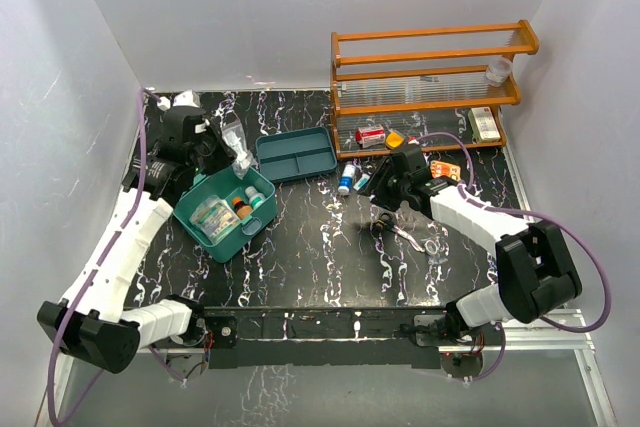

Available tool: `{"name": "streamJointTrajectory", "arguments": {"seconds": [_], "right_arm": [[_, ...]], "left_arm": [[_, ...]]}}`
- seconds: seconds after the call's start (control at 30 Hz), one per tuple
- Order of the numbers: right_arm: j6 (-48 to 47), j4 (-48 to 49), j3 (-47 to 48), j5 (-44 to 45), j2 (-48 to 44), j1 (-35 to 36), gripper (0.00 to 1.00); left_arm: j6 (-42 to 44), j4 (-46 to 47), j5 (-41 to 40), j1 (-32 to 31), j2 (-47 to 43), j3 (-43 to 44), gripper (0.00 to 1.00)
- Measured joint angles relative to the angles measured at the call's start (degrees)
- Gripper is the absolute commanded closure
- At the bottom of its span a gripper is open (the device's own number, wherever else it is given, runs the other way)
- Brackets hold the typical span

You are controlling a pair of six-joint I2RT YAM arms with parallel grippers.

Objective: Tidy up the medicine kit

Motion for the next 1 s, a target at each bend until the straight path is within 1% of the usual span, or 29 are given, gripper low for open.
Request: {"name": "streamJointTrajectory", "arguments": {"seconds": [0.1, 0.23, 0.4, 0.53, 0.67, 0.87, 1.0], "right_arm": [[0.0, 0.0, 0.0, -0.5, 0.7, 0.0, 0.56], [0.0, 0.0, 0.5, -1.7, 1.9, 0.0, 0.56], [0.0, 0.0, 0.7, -2.1, 2.3, 0.0, 0.56], [0.0, 0.0, 1.2, -2.7, 2.8, 0.0, 0.56], [0.0, 0.0, 1.6, -3.1, 3.6, 0.0, 0.56], [0.0, 0.0, 1.7, -3.5, 4.2, 0.0, 0.56], [0.0, 0.0, 1.7, -3.8, 4.4, 0.0, 0.56]], "left_arm": [[0.5, -1.5, 4.1, 2.8, 0.9, -1.0, 1.0], [0.2, -2.1, 10.3, 7.8, 1.3, -4.5, 1.0], [-1.6, -1.1, 19.1, 15.7, 1.2, -11.8, 1.0], [-3.6, -0.5, 23.9, 18.8, 1.2, -17.0, 1.0], [-4.1, -1.1, 24.4, 19.6, 1.1, -19.2, 1.0], [-4.1, -2.8, 21.7, 19.6, -0.9, -21.6, 1.0], [-4.1, -4.1, 18.5, 19.6, -1.9, -22.1, 0.99]]}}
